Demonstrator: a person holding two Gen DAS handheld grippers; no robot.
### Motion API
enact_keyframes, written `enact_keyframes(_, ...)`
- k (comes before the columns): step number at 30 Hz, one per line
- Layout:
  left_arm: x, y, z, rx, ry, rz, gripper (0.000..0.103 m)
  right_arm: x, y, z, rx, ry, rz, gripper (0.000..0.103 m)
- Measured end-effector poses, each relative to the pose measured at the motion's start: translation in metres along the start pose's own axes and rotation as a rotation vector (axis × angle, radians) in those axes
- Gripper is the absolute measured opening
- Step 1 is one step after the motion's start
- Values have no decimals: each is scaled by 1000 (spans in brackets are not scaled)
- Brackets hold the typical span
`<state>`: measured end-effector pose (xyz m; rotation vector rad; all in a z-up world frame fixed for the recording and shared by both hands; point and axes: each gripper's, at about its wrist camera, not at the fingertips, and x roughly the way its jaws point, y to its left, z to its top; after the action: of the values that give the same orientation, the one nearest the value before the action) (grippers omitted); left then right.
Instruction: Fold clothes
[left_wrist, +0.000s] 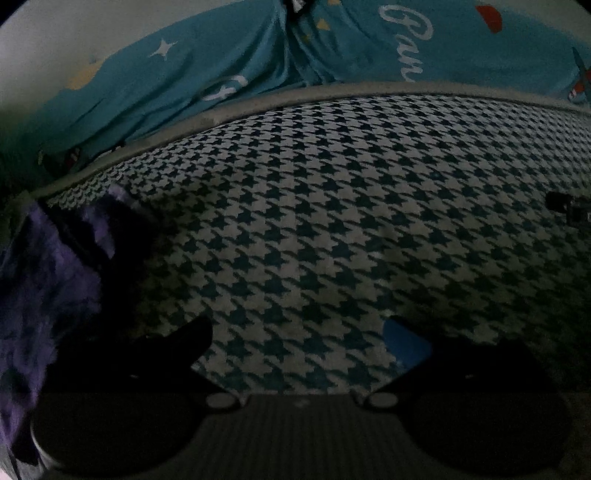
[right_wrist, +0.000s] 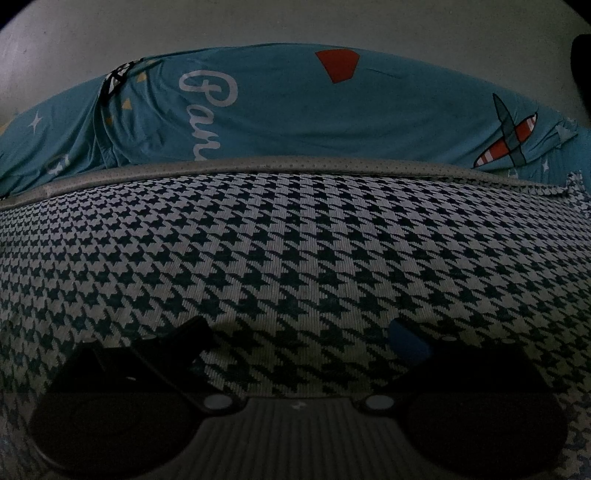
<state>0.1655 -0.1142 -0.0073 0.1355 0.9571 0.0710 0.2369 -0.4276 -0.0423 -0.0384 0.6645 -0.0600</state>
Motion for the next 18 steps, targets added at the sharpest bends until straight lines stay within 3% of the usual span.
enact_keyframes(11,6,22,-2,-37,35,-24,103,1,0,0,-1,0,1,103)
enact_keyframes(18,16,28,-4,-44,59,-1,103,1,0,0,-1,0,1,103)
